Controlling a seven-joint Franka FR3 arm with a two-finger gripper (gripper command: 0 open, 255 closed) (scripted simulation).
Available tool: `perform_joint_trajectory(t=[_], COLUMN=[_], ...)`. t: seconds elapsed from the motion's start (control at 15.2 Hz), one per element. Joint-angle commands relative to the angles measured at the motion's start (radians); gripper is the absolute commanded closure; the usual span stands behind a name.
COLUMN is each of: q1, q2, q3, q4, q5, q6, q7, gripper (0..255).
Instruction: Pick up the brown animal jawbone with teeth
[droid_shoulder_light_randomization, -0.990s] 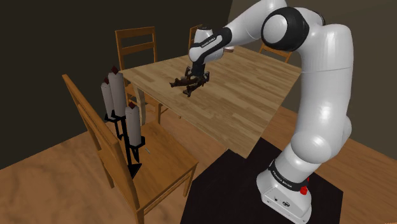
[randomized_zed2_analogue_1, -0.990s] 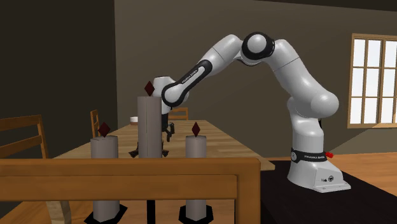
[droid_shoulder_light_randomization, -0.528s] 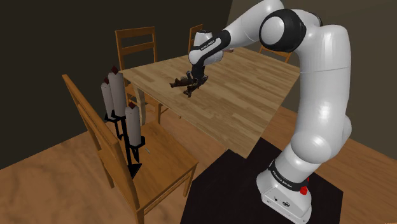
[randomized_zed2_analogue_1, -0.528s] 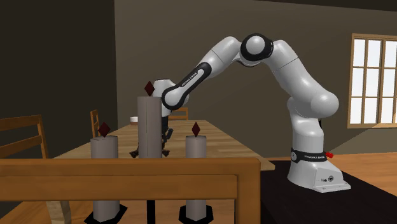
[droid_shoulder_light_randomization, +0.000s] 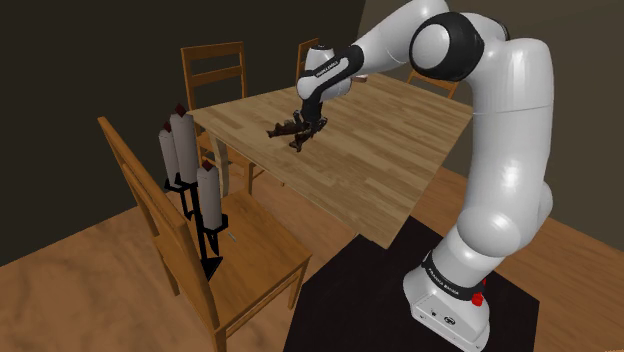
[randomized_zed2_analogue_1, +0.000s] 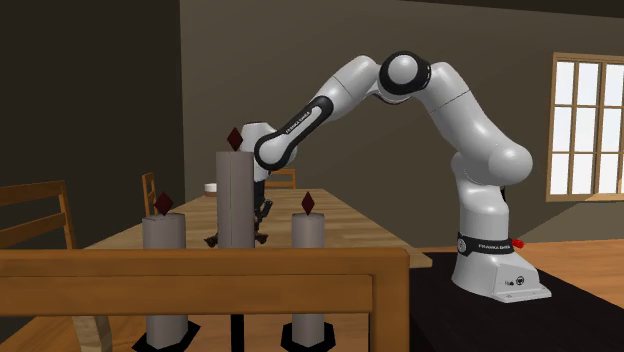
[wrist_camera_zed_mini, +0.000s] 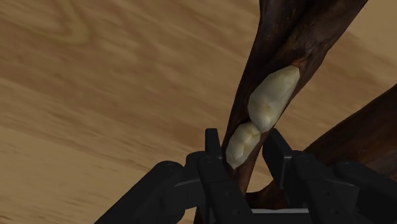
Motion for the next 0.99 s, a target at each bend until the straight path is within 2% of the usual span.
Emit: perform_joint_trajectory(t=[0.0, 0.92], q1=[0.001, 0.002], q2=[-0.012, -0.096], q3=[0.0, 0.001], q4=[0.006, 0.05], q5=[0.0, 0.004], q6=[-0.017, -0.144], q7=[-0.002, -0.015], gripper=[255, 255])
